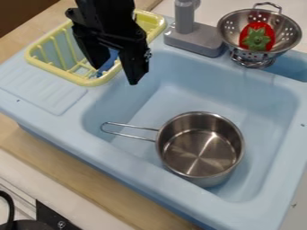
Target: Moved the silver pot out of the sink.
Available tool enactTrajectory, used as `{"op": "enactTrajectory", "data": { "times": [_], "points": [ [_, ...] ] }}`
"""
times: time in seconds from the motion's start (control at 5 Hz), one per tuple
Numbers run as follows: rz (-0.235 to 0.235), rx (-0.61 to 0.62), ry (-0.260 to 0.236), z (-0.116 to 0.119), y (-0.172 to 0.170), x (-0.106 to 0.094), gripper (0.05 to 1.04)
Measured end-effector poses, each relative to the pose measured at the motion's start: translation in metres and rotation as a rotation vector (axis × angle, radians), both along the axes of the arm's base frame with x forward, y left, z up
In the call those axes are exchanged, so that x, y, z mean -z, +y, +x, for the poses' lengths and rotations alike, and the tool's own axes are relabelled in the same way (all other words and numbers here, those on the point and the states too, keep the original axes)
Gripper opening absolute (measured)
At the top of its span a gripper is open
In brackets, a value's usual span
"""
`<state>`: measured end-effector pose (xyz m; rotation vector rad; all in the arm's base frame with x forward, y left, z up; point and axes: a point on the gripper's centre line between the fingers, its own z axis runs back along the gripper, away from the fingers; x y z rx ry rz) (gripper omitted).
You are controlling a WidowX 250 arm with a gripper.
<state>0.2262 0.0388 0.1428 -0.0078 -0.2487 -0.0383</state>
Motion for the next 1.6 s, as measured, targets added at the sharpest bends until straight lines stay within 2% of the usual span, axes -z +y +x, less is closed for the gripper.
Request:
{"op": "enactTrajectory", "data": {
  "times": [0.2,0.4,0.6,0.8,1.0,1.2,1.4,1.6],
  "points": [
    [-0.004,0.009,0.019,-0.002,-0.001,0.004,0.995],
    [0.005,0.123,0.039,-0.001,-0.008,0.002,0.995],
    [0.014,0.166,0.020,0.002,-0.015,-0.013,0.995],
    [-0.009,0.240,0.033,0.007,-0.030,-0.013,0.995],
    [-0.027,0.356,0.067,0.015,-0.046,0.004,0.995],
    [-0.025,0.428,0.064,0.025,-0.058,0.012,0.995],
    [0.010,0.487,0.043,0.030,-0.065,0.019,0.995],
    [0.022,0.517,0.088,0.027,-0.069,0.038,0.995]
  ]
}}
